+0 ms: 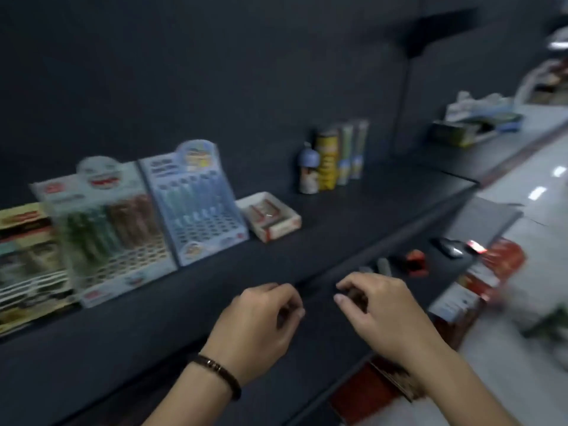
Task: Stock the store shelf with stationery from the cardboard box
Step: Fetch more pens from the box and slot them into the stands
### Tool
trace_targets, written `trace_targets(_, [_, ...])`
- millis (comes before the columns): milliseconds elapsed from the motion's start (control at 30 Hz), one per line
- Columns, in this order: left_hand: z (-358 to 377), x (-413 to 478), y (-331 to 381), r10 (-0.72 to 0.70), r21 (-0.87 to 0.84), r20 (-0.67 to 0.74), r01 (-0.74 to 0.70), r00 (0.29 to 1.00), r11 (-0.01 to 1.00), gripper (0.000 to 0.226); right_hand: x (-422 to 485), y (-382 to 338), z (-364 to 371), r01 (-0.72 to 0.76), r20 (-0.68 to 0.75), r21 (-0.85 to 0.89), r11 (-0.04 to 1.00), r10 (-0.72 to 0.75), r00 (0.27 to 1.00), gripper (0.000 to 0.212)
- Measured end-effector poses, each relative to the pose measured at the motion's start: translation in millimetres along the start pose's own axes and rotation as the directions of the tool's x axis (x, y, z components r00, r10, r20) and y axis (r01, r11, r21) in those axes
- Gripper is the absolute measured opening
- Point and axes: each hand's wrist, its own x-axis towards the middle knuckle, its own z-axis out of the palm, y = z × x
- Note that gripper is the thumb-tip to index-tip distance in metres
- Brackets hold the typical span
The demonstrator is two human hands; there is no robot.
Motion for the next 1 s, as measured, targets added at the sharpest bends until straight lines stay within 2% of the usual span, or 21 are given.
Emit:
trace_targets(100, [72, 29, 79, 0.071, 0.05, 0.183, -0.081, 0.98, 0.995, 0.009, -64, 98, -37, -0.2, 0.057, -0.07, 0.977, 0.204, 0.977, 0.026])
trace_targets(233, [183, 55, 194, 0.167, 0.032, 0.433, -0.2, 0.886, 0.979, 0.015, -175, 225, -79, -0.458, 0.103, -0.105, 0.882, 0.468, 0.878, 0.025])
trace_targets(333, [264, 60, 278, 0.237, 0.011, 0.584, -0.3, 0.776, 0.954, 0.018, -260, 299, -105, -0.63, 0.105, -0.077, 0.773, 0.634, 0.766, 0.025])
trace_targets(467, [362, 60, 377, 0.291, -0.034, 0.767, -0.415, 0.573, 0.909, 0.023, -362, 376, -132, -0.831, 0.136, 0.0, 0.557, 0.823, 0.551, 0.028])
trace_targets(633, [473, 63, 475, 0.343, -0.099, 0.892, -0.613, 0.294, 0.784, 0.031, -460, 452, -159, -0.937, 0.197, -0.051, 0.347, 0.923, 0.331, 0.038])
trace_targets(733, [540, 70, 527, 0.346, -0.147, 0.922, -0.675, 0.171, 0.723, 0.034, -498, 497, -173, -0.982, 0.204, -0.019, 0.186, 0.963, 0.178, 0.042])
trace_targets(867, [642, 74, 589, 0.357, -0.227, 0.934, -0.746, 0.015, 0.626, 0.03, -532, 567, -181, -1.0, 0.208, 0.02, 0.015, 0.978, 0.019, 0.041])
trace_targets(967, [714, 68, 632, 0.32, -0.29, 0.937, -0.818, -0.138, 0.496, 0.033, -562, 630, -183, -0.999, 0.245, 0.021, -0.043, 0.969, -0.037, 0.04])
trace_targets(1000, [739, 65, 644, 0.293, -0.294, 0.942, -0.821, -0.163, 0.49, 0.035, -574, 653, -183, -0.999, 0.26, 0.022, -0.048, 0.965, -0.041, 0.041])
